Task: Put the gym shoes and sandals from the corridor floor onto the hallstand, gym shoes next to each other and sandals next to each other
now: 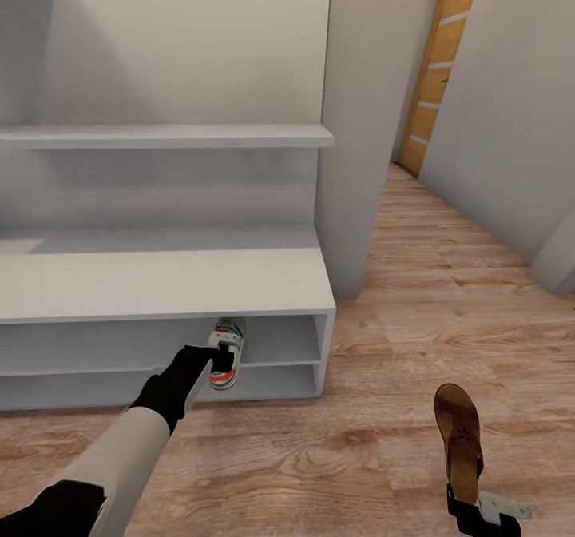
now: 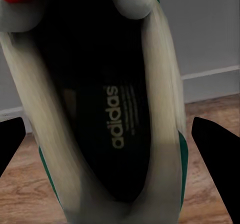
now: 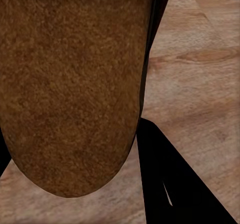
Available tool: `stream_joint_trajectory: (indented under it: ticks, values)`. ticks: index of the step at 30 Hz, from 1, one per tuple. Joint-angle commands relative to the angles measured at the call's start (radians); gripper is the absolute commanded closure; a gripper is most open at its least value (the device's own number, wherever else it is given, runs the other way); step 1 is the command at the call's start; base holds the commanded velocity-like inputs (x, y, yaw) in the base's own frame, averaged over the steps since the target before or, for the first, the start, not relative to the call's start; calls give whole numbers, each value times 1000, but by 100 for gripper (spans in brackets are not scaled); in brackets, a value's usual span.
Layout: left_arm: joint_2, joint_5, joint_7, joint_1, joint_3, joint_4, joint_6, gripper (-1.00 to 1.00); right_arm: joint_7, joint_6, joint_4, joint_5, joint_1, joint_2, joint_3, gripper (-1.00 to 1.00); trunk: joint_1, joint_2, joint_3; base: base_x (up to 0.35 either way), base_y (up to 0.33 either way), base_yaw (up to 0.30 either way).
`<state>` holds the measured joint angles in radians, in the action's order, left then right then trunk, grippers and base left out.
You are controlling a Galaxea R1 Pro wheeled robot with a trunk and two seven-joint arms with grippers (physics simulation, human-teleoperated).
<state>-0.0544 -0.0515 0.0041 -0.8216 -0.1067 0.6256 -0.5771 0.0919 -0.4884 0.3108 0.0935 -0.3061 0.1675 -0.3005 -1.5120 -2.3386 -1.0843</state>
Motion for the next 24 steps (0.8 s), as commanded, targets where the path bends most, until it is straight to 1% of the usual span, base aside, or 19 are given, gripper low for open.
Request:
stream_joint_trajectory:
  ticks: [1,3,6,10,15,24]
  values:
    - [0,-6,1,7,-2,1,0,100,5,-2,-1,6,-1,0,-3,100,0,0,-1,2,-1,0]
    - [0,-5,1,14,-2,1,11,100,5,-2,-1,6,-1,0,-3,100,0,0,-1,1,0,0]
    - [1,-4,1,23,-1,-13,57,100,5,-2,-1,6,-1,0,-3,100,0,0,-1,0,0,0]
    - [2,-5,1,26,0,-61,100,100,5,-2,-1,6,-1,0,-3,100,0,0,-1,0,0,0]
    - [2,-5,-1,27,0,-81,113,100,5,-2,-1,6,-1,-1,-4,100,0,0,-1,0,0,0]
    - [2,-10,-1,27,-3,-74,109,100,5,-2,0,3,-1,0,-5,100,0,0,-1,0,0,0]
